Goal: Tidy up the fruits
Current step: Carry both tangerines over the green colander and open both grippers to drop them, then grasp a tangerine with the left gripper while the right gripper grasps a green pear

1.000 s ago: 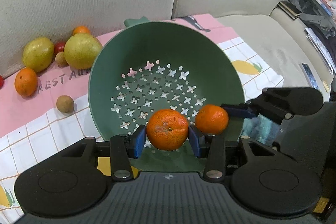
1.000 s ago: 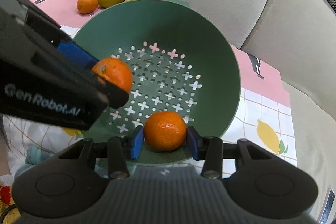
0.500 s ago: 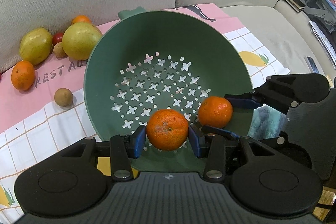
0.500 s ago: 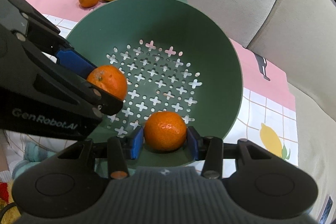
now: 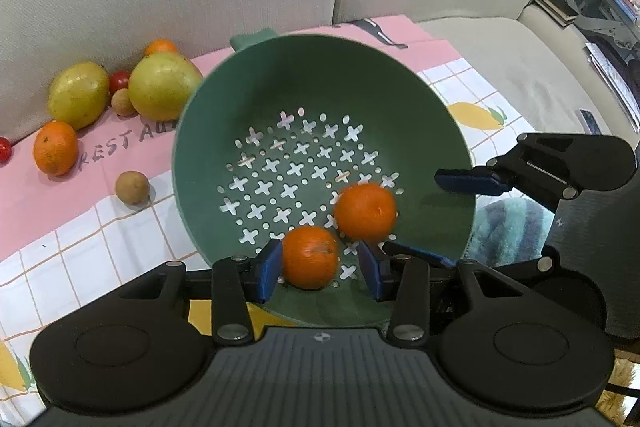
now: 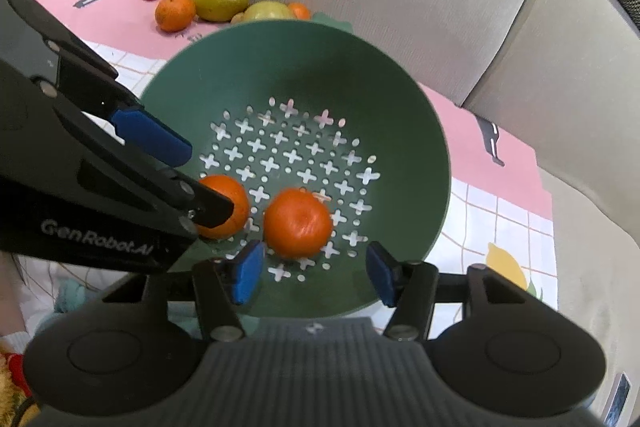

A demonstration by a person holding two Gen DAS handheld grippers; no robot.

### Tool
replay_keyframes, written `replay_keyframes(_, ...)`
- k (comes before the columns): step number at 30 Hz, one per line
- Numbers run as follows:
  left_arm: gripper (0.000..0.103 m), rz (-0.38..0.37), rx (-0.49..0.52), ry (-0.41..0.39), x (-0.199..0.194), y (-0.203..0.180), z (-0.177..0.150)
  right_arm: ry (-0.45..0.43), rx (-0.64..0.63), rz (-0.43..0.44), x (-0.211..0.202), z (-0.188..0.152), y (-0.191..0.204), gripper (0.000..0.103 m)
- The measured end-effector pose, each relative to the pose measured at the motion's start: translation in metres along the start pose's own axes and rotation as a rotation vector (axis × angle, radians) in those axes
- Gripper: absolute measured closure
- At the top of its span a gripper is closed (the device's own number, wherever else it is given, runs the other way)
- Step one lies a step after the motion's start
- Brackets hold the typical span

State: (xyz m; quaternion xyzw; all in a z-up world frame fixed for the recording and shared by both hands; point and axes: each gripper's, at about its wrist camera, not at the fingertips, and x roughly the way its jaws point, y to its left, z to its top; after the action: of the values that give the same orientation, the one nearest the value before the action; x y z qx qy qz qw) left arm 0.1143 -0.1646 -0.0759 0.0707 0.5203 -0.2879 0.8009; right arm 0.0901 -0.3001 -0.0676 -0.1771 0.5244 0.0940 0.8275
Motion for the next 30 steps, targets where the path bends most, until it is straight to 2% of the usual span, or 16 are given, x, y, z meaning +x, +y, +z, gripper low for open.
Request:
replay_keyframes(10, 0.052, 0.045, 0.002, -0.082, -0.033, 0.010, -0.004, -0.080, 0.050, -0.014, -0.022, 0.005, 0.014, 0.049)
replay_keyframes(17, 0.052, 0.108, -0.008, -0.146, -0.063, 0.027, -0.004, -0.155, 0.105, 0.051, -0.037, 0.022, 0.027, 0.049)
replay_keyframes(22, 0.052, 0.150, -0.053, -0.197, -0.083, 0.050, -0.003, -0.191, 0.109, 0.072, -0.040, 0.040, 0.041, 0.049)
replay_keyframes(30, 0.052, 0.176, -0.151, -0.244, -0.099, 0.091, 0.000, -0.252, 0.081, 0.102, -0.038, 0.072, 0.058, 0.048)
